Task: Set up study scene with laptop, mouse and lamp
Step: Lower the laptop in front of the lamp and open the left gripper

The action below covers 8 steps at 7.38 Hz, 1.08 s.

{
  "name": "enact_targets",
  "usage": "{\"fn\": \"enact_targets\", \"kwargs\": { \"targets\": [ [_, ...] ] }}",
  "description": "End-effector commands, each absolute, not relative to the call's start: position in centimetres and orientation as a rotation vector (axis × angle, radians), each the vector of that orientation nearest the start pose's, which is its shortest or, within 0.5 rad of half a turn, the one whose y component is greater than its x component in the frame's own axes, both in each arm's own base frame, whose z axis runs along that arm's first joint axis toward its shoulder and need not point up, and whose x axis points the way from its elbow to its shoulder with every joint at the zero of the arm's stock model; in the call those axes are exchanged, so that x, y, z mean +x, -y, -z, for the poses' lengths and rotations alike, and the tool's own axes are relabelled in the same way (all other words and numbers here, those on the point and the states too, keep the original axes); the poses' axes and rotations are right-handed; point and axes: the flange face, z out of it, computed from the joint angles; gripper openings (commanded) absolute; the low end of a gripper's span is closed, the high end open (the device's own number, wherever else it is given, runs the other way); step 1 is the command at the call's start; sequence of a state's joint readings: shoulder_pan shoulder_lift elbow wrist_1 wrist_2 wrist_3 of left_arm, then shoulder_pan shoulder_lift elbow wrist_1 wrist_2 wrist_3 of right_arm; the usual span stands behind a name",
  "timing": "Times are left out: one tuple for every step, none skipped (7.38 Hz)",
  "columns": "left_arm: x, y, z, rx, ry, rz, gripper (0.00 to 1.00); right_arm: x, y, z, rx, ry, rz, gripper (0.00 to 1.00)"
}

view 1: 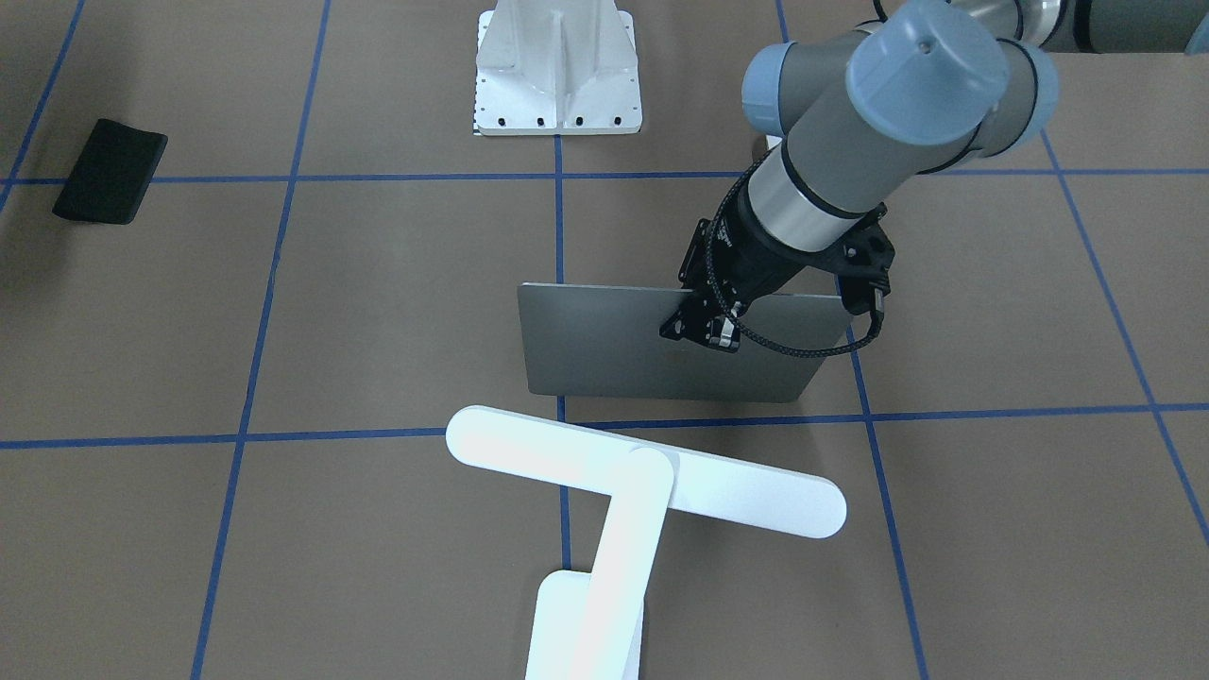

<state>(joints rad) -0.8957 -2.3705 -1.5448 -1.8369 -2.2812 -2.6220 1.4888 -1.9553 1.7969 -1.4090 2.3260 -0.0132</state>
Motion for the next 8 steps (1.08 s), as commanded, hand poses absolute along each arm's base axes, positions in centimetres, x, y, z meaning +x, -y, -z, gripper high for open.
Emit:
{"fn": "enact_targets", "kwargs": {
  "targets": [
    [42.5,58.2,-14.0,-0.687,-1.115,1.370,0.00,3.8,33.1,-69.0,-0.021,0.758,0.100,1.00],
    [43.5,58.7,-14.8,-0.647,-1.141,1.388,0.00,3.8,33.0,-69.0,-0.022,0.759,0.099,1.00],
    [44.0,59.3,-15.4,-0.617,-1.174,1.395,0.00,3.8,32.9,-69.1,-0.023,0.761,0.097,1.00],
    [44.9,60.4,-15.6,-0.572,-1.213,1.415,0.00,3.9,32.9,-69.1,-0.025,0.761,0.097,1.00],
    [47.0,61.6,-14.9,-0.545,-1.215,1.429,0.00,3.8,32.9,-69.1,-0.025,0.762,0.097,1.00],
    [47.9,62.2,-14.5,-0.525,-1.217,1.443,0.00,3.8,33.0,-69.1,-0.025,0.762,0.097,1.00],
    [48.6,62.7,-15.0,-0.504,-1.241,1.447,0.00,3.8,33.0,-69.0,-0.022,0.761,0.098,1.00],
    [49.7,63.6,-15.5,-0.481,-1.259,1.453,0.00,3.8,33.0,-69.0,-0.022,0.761,0.098,1.00]
  ]
}}
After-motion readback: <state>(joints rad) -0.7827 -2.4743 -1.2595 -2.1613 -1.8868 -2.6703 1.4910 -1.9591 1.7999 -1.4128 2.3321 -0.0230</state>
